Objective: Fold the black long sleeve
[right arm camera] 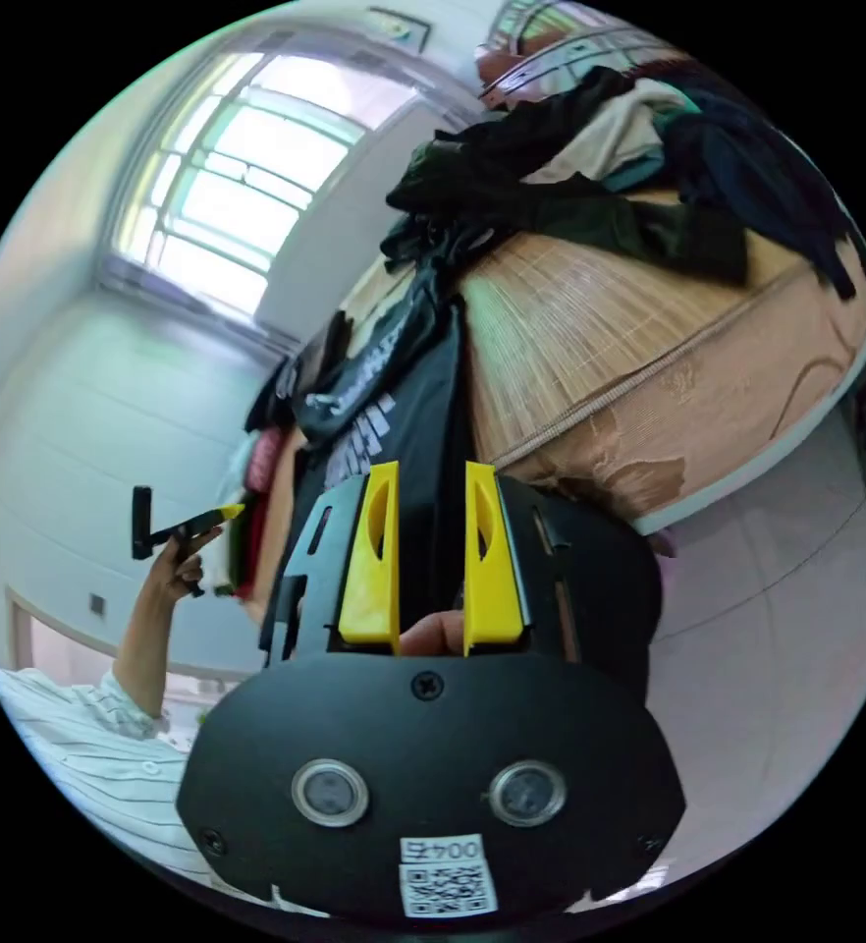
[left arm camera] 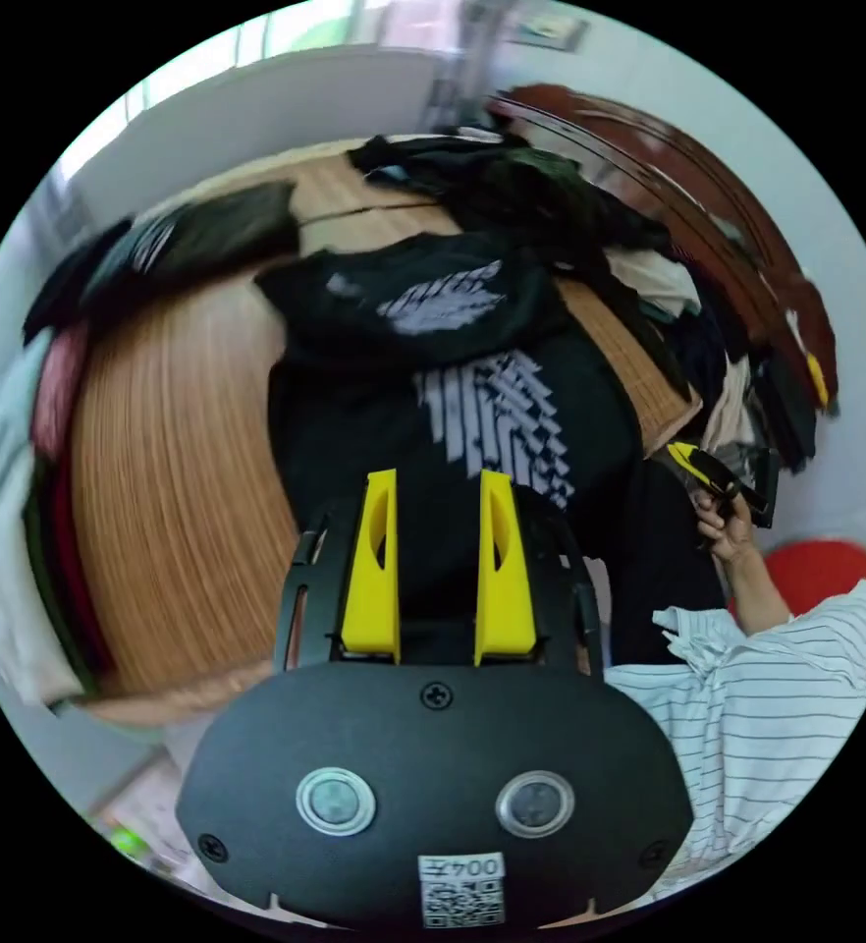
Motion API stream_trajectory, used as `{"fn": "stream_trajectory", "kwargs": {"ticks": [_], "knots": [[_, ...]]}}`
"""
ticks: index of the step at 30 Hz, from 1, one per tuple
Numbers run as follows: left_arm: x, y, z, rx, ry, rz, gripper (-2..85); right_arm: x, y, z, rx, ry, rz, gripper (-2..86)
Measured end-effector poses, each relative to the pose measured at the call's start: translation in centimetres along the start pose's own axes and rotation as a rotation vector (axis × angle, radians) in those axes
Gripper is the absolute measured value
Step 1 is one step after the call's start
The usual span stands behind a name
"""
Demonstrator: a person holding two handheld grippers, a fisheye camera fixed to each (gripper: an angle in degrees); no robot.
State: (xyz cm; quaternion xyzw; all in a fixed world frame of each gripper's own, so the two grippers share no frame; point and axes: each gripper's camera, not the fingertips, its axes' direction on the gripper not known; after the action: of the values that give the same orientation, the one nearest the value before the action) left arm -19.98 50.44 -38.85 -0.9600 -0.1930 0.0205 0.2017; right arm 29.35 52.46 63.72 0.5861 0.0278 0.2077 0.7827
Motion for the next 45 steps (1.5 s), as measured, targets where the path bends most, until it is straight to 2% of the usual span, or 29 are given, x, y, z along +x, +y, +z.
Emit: {"fn": "stream_trajectory", "kwargs": {"ticks": [2, 5, 10, 12, 17, 20, 24, 29, 31, 34, 38, 43, 45], "knots": [[-4.2, 8.2, 1.2, -0.006, 0.066, -0.183, 13.7, -2.6, -0.1, 2.2, -0.113, 0.113, -0.091, 12.1], [-5.8, 15.2, 3.4, -0.035, 0.093, -0.293, 14.7, -5.8, 0.7, 7.0, -0.311, 0.285, -0.178, 13.0], [-5.4, 19.2, 4.4, 0.018, 0.198, -0.348, 15.5, -8.6, 2.8, 13.4, -0.43, 0.475, -0.243, 12.9], [-5.2, 19.4, 4.4, 0.022, 0.179, -0.337, 15.3, -9.2, 3.2, 15.4, -0.466, 0.535, -0.252, 12.3], [-6.3, 19.7, 1.9, 0.073, 0.139, -0.344, 11.1, -9.4, 4.6, 20.7, -0.599, 0.666, -0.286, 2.5], [-6.7, 20.1, 0.2, 0.095, 0.128, -0.342, 5.7, -10.3, 4.8, 19.2, -0.529, 0.573, -0.299, 0.6], [-7.3, 20.6, -2.6, 0.128, 0.08, -0.342, 3.8, -11.3, 3.8, 15.7, -0.46, 0.419, -0.275, -0.1], [-11.7, 23.7, -9.7, 0.293, 0.284, -0.47, 3.1, -11.5, 0.5, 8.7, -0.387, 0.068, -0.176, -0.3], [-13.0, 24.9, -12.5, 0.33, 0.323, -0.48, 3.0, -11.5, -0.2, 6.6, -0.373, 0.021, -0.164, -0.3], [-13.8, 27.2, -16.9, 0.371, 0.368, -0.462, 2.9, -11.2, -0.1, 4.0, -0.391, -0.014, -0.166, -0.2], [-12.8, 31.4, -21.2, 0.336, 0.388, -0.409, 2.8, -10.0, 3.6, 1.0, -0.407, 0.001, -0.184, 0.5], [-12.9, 37.2, -21.1, 0.264, 0.43, -0.457, 2.3, -5.0, 10.4, 1.7, -0.457, -0.022, -0.078, 2.7], [-13.7, 39.1, -21.7, 0.269, 0.428, -0.498, 2.1, -3.5, 12.3, 1.9, -0.421, 0.014, -0.042, 3.4]]}}
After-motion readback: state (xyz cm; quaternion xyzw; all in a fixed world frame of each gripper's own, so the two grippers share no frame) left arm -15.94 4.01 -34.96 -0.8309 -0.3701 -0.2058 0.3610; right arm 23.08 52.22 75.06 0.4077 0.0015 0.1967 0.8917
